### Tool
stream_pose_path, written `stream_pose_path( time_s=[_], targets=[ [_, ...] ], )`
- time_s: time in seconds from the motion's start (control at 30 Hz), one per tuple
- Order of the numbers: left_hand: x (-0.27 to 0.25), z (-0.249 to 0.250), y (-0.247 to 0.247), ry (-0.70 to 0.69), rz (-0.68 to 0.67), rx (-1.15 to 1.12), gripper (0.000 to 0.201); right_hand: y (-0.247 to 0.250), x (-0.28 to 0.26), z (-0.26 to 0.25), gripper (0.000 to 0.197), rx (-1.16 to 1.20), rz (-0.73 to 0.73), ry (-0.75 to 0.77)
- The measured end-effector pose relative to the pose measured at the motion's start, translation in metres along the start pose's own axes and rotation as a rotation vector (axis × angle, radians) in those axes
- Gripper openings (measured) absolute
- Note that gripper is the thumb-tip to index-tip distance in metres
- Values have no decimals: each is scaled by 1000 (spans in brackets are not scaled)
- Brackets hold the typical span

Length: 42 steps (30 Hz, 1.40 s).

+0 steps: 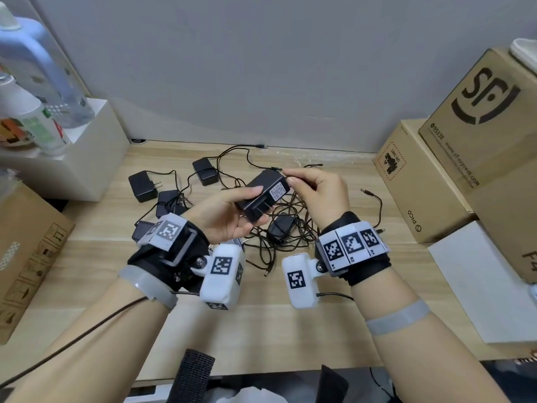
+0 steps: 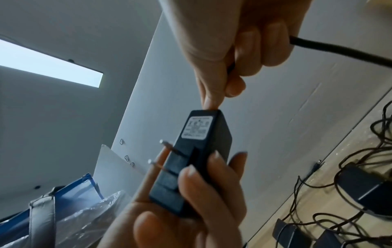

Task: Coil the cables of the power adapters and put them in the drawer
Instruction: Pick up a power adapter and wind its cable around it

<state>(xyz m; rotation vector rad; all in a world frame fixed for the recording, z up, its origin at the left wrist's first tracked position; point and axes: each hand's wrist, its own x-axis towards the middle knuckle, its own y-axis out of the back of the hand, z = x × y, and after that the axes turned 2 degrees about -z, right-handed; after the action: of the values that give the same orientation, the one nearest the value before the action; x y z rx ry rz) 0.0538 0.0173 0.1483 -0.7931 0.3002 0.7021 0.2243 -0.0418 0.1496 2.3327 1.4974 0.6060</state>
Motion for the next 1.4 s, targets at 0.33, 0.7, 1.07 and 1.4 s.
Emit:
stream_pose_path(
  time_s=[0.33, 0.7, 1.07, 1.4],
  targets=[
    [14, -14, -18, -209, -23, -143, 36, -34, -15, 27, 44, 213, 22, -42],
    [14, 0, -6, -427, 232, 477, 24, -34, -27, 23, 22, -344, -550, -127],
    [16, 2, 2, -403, 225, 672, 27, -27, -24, 13, 36, -469, -639, -138],
    [36, -13, 9, -505, 398, 1007, 31, -24, -25, -9, 32, -417, -565, -77]
  ],
)
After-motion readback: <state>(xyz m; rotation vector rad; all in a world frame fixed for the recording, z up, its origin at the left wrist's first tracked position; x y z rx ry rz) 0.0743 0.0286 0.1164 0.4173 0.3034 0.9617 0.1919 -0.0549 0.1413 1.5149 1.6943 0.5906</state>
